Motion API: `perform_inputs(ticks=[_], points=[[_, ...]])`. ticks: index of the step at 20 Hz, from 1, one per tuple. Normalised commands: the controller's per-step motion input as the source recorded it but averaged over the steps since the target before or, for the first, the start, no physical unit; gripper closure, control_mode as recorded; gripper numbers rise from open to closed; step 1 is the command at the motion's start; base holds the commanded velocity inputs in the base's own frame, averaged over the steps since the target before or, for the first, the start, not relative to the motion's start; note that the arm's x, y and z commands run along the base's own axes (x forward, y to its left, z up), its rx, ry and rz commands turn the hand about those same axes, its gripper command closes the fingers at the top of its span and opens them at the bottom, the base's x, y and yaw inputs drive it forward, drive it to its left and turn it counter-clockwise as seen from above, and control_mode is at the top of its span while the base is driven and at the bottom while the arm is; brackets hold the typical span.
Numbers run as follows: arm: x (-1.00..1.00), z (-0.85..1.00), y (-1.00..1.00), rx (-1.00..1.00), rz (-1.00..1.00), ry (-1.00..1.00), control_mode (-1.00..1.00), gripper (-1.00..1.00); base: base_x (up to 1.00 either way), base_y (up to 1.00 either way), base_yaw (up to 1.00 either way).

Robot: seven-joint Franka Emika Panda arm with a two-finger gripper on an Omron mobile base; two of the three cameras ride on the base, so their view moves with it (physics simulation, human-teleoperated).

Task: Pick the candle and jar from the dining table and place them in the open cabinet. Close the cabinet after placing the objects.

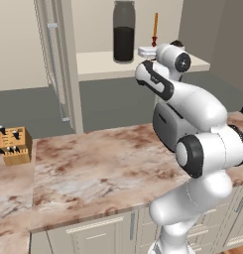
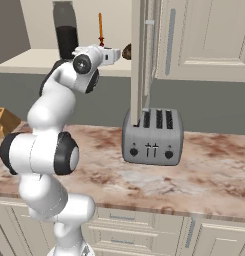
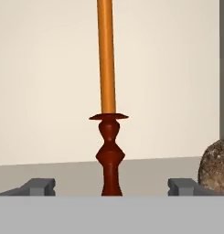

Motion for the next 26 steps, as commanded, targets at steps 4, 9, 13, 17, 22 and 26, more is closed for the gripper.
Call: perform_inputs(ticks=[4, 9, 13, 17, 22, 26], points=[[-0.66, 0.10, -0.18, 0.01, -0.03, 0.00, -1.00, -1.00, 0.00, 0.00, 0.00], [-0.74, 0.24, -0.06, 0.00, -0.05, -0.01, -1.00, -1.00, 0.00, 0.00, 0.00], [-0.87, 0.16, 0.00, 0.00, -0.03, -0.01, -1.00, -1.00, 0.00, 0.00, 0.00], [-0.98, 0.02, 0.00, 0.00, -0.01, 0.00, -1.00, -1.00, 0.00, 0.00, 0.00], [-0.58, 0.00, -0.06, 0.00, -0.03, -0.06, -1.00, -1.00, 0.00, 0.00, 0.00], [-0.49, 0.02, 0.00, 0.00, 0.00, 0.10, -1.00, -1.00, 0.00, 0.00, 0.00]])
